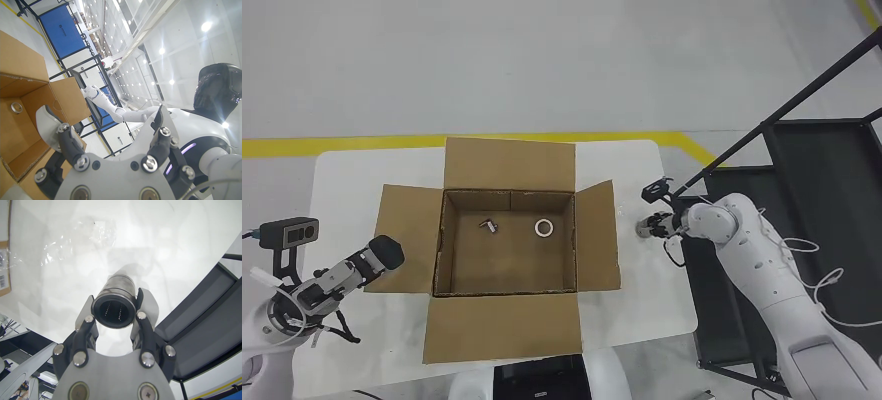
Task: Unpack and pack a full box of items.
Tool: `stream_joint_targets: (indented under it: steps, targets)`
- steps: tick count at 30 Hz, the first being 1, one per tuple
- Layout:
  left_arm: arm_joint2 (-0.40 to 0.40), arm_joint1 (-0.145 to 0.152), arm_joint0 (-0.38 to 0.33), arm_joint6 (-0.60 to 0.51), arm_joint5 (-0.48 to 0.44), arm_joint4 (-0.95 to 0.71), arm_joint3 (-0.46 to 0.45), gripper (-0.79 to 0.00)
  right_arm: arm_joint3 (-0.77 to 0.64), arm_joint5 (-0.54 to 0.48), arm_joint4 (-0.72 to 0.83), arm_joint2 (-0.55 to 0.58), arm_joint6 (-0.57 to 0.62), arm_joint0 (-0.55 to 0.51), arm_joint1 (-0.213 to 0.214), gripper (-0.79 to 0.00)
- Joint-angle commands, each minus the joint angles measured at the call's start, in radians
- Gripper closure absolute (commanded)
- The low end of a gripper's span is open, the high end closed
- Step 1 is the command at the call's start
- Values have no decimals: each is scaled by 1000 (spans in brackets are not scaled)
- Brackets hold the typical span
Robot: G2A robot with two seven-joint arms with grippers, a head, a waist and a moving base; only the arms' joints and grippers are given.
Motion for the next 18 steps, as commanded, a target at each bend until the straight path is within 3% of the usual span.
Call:
stream_joint_targets:
  steps: [1, 7, 18]
  targets:
    - [0, 0, 0, 0, 0, 0, 0, -785, -16, -2, -2, 1, 1, -2, 1, 0]
    - [0, 0, 0, 0, 0, 0, 0, -785, -134, -19, 6, 65, 14, -38, 21, 0]
    - [0, 0, 0, 0, 0, 0, 0, -785, -744, -148, 212, 513, 44, -322, 93, 0]
